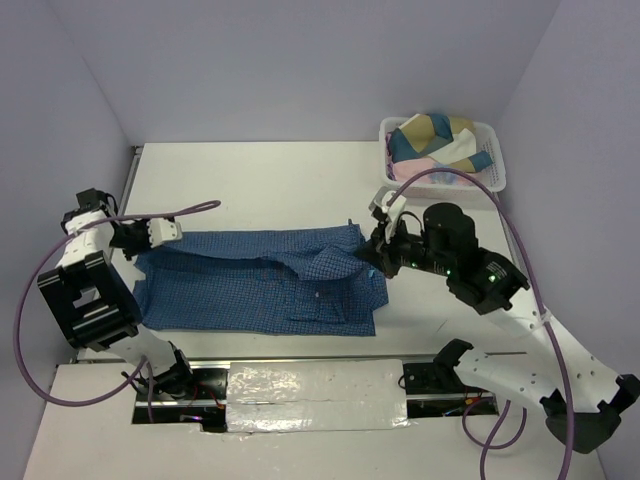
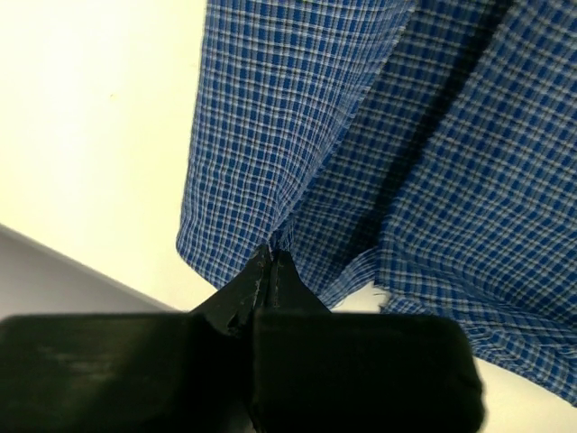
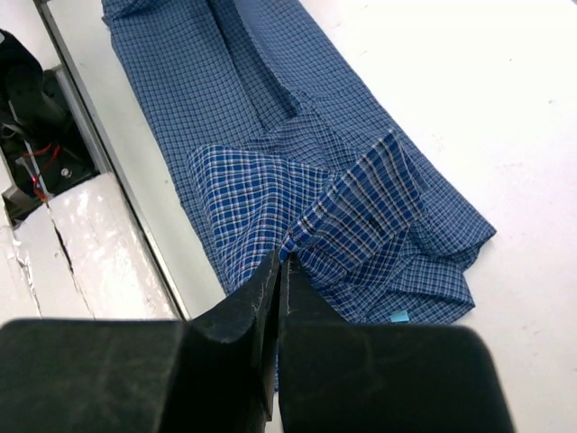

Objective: Fold and stack the long sleeve shirts
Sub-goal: Fold the shirt

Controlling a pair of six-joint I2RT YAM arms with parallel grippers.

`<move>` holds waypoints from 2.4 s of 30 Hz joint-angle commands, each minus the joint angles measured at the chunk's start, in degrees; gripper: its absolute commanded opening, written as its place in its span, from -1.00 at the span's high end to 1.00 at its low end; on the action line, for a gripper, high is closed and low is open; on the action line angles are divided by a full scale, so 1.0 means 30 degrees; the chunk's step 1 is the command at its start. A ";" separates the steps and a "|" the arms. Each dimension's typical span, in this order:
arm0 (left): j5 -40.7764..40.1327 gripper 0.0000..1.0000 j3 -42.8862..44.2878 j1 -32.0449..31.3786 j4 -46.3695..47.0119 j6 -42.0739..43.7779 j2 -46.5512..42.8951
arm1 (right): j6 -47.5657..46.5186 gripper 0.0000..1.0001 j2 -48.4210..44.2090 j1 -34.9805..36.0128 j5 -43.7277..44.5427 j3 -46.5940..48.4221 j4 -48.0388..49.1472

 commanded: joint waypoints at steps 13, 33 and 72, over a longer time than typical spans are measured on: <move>-0.2400 -0.77 -0.1377 -0.0462 0.0899 -0.2559 0.0918 | 0.3723 0.97 0.1839 0.0205 -0.3986 -0.7020 0.7843; 0.4445 -0.70 0.1965 -2.0639 0.2482 -1.8103 -0.1426 | 0.6567 1.00 0.0819 0.0234 -0.4248 -1.5400 1.8097; 0.4671 1.00 0.3222 -2.3344 0.2303 -2.0167 0.2211 | 0.5601 0.29 -0.1995 0.0351 -0.1644 -1.5229 1.7227</move>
